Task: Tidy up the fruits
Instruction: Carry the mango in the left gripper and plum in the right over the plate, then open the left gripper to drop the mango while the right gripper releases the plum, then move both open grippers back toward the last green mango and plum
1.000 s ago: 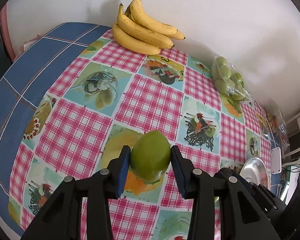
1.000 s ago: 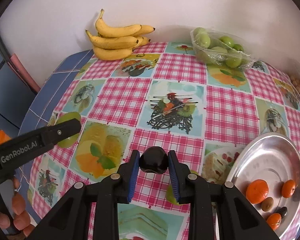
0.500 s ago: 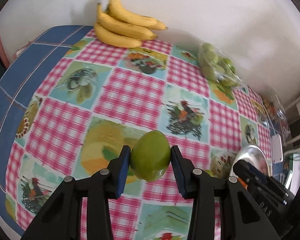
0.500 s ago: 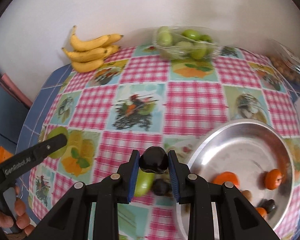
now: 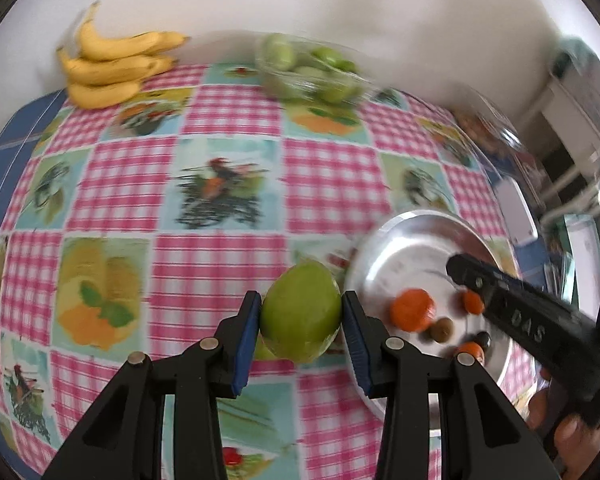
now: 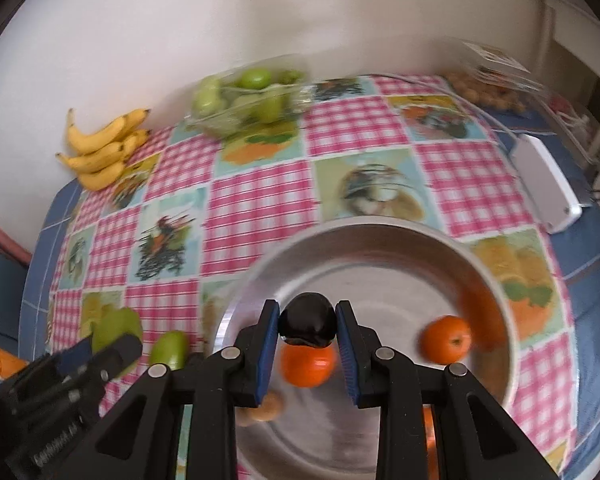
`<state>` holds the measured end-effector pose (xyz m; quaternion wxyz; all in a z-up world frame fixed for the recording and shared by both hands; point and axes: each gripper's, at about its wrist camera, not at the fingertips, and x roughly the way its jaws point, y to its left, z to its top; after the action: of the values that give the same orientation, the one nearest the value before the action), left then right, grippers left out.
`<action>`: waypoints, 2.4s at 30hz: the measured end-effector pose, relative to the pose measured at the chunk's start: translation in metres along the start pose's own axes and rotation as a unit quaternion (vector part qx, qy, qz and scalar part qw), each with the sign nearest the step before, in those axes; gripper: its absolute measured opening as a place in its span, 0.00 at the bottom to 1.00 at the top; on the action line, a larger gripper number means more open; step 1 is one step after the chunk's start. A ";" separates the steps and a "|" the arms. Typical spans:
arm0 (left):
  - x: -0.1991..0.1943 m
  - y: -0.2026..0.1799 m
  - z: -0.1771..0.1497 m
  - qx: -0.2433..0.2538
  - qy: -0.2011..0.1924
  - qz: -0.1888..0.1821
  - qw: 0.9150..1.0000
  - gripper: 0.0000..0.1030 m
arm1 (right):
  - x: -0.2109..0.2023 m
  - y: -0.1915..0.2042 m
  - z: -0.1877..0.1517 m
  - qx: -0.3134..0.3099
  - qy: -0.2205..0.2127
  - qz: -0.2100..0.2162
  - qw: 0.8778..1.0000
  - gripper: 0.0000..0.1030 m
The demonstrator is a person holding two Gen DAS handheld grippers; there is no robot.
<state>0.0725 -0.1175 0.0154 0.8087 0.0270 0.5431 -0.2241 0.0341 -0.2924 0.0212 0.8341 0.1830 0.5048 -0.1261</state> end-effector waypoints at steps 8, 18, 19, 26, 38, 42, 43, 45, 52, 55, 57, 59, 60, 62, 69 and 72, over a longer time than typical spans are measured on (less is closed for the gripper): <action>0.006 -0.037 -0.007 0.041 0.005 -0.006 0.999 0.41 | -0.005 -0.044 -0.003 0.032 -0.001 -0.025 0.999 0.30; 0.020 -0.046 -0.007 0.043 0.014 -0.006 0.999 0.41 | -0.004 -0.057 -0.004 0.041 0.000 -0.027 0.999 0.30; 0.022 -0.046 -0.007 0.043 0.015 -0.005 0.999 0.41 | -0.002 -0.056 -0.004 0.039 0.001 -0.026 0.999 0.30; 0.031 -0.046 -0.007 0.042 0.020 -0.004 0.999 0.41 | 0.010 -0.049 -0.006 0.028 0.015 -0.025 0.999 0.30; 0.040 -0.051 -0.009 0.044 0.029 -0.009 0.999 0.41 | 0.023 -0.042 -0.008 0.015 0.043 -0.034 0.998 0.30; 0.045 -0.051 -0.010 0.041 0.035 -0.009 0.998 0.41 | 0.027 -0.042 -0.009 0.014 0.048 -0.035 0.998 0.30; 0.045 -0.051 -0.010 0.040 0.034 -0.009 0.999 0.41 | 0.028 -0.042 -0.010 0.014 0.049 -0.034 0.998 0.30; 0.045 -0.051 -0.009 0.040 0.032 -0.013 0.999 0.41 | 0.030 -0.041 -0.010 0.013 0.053 -0.036 0.998 0.30; 0.045 -0.057 -0.010 0.048 0.030 -0.014 0.998 0.41 | 0.035 -0.042 -0.011 0.016 0.062 -0.039 0.997 0.30; 0.043 -0.056 -0.009 0.047 0.028 -0.015 0.998 0.41 | 0.035 -0.042 -0.011 0.016 0.061 -0.040 0.997 0.30; 0.041 -0.056 -0.009 0.046 0.026 -0.015 0.999 0.41 | 0.034 -0.042 -0.010 0.015 0.060 -0.040 0.997 0.30; 0.040 -0.054 -0.008 0.044 0.025 -0.015 0.999 0.41 | 0.032 -0.041 -0.010 0.015 0.058 -0.042 0.997 0.30; 0.039 -0.054 -0.008 0.043 0.024 -0.015 0.999 0.41 | 0.031 -0.041 -0.009 0.014 0.057 -0.042 0.997 0.31; 0.036 -0.052 -0.007 0.041 0.021 -0.012 0.999 0.41 | 0.029 -0.041 -0.009 0.014 0.056 -0.043 0.997 0.31; 0.025 -0.048 -0.004 0.036 0.011 -0.004 0.999 0.43 | 0.018 -0.040 -0.005 0.013 0.041 -0.043 0.998 0.54; 0.020 -0.044 -0.002 0.029 0.004 0.002 1.000 0.49 | 0.014 -0.039 -0.004 0.011 0.034 -0.045 0.998 0.60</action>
<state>0.0595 -0.1635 0.0053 0.8058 0.0527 0.5396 -0.2382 0.0215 -0.3260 0.0003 0.8079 0.1733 0.5394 -0.1625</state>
